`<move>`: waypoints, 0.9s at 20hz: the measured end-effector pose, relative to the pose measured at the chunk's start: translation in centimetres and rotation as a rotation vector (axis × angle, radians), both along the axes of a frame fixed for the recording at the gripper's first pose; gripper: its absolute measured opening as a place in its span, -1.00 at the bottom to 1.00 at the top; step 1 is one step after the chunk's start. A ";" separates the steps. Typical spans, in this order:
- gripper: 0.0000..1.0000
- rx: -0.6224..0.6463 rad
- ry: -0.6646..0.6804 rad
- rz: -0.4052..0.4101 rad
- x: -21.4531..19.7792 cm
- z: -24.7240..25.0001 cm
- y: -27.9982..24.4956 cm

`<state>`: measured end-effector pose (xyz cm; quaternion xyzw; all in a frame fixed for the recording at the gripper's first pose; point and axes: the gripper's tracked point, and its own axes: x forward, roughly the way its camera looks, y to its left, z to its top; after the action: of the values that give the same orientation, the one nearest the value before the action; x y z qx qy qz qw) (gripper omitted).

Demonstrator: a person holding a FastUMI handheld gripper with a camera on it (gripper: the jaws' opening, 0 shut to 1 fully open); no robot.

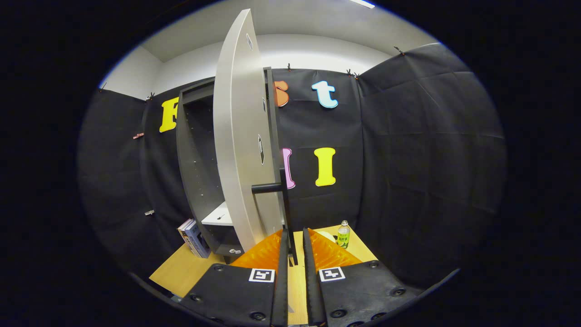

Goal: Open the shoe cabinet door, grab the shoes and put them into the shoe cabinet, then close the shoe cabinet door.

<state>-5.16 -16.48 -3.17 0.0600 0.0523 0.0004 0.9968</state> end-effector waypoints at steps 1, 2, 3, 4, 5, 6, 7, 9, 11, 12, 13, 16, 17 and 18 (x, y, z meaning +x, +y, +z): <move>-0.51 -0.023 0.005 -0.003 -1.2 -0.5 -0.3; -0.44 -0.048 0.012 -0.016 -2.2 -1.1 -0.2; -0.36 -0.069 0.025 -0.015 -3.1 -1.7 0.1; -0.28 -0.071 0.041 0.010 -3.9 -2.4 1.2; -0.19 -0.071 0.055 0.053 -5.1 -3.0 2.9; 0.00 -0.078 0.090 0.076 -5.7 -4.5 4.4; 0.20 -0.078 0.124 0.092 -5.9 -6.1 5.6; 0.48 -0.075 0.200 0.117 -6.2 -9.7 8.1; 0.69 -0.040 0.279 0.153 -6.0 -13.5 11.1; 0.74 -0.025 0.316 0.167 -5.9 -15.4 12.0; 0.80 -0.021 0.345 0.173 -5.1 -17.4 13.3; 0.98 0.003 0.442 0.211 -3.7 -23.4 16.9; 0.98 0.011 0.479 0.226 -3.1 -25.4 18.3; 0.98 0.015 0.513 0.237 -2.9 -27.4 19.3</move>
<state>-8.02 2.84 -30.61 0.0590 0.3094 0.1023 0.9436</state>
